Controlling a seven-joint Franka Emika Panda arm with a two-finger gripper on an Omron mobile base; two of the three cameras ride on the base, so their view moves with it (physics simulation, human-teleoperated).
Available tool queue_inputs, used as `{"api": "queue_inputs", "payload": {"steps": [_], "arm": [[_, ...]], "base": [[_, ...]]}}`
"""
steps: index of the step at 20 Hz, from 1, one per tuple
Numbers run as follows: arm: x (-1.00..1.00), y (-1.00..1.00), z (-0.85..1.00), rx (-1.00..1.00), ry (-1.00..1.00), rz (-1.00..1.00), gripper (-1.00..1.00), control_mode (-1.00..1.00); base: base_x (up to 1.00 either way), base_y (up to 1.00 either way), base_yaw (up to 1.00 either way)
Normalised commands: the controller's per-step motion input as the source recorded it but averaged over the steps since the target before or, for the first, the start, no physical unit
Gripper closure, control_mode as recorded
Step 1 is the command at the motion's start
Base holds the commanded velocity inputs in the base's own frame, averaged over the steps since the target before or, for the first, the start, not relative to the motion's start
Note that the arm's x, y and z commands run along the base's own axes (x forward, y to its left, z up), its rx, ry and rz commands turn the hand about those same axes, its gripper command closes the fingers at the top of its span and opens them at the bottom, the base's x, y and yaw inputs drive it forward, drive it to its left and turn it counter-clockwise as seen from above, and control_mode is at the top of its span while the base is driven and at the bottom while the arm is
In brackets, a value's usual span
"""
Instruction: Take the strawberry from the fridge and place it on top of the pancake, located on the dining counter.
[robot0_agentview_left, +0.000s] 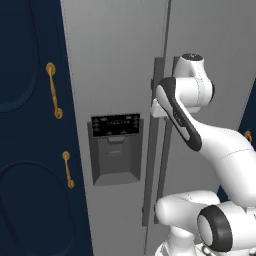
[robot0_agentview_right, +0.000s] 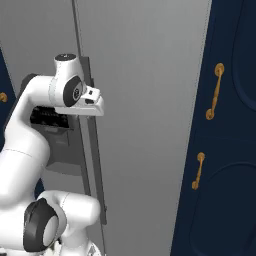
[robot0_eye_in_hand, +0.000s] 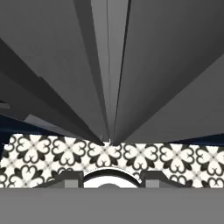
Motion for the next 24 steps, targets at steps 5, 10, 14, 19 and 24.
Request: {"api": "queue_inputs", "payload": {"steps": [5,10,14,19,24], "arm": [[0.00,0.00,0.00,0.00,0.00,0.00,-1.00,1.00],[0.00,0.00,0.00,0.00,0.00,0.00,-1.00,1.00],[0.00,0.00,0.00,0.00,0.00,0.00,-1.00,1.00],[0.00,0.00,0.00,0.00,0.00,0.00,-1.00,1.00],[0.56,0.02,-0.08,-0.01,-0.18,0.00,-1.00,-1.00]], "base": [[-0.17,0.00,0.00],[-0.87,0.00,-0.03],[-0.56,0.11,-0.07],[-0.22,0.11,-0.01],[0.00,0.00,0.00]]}}
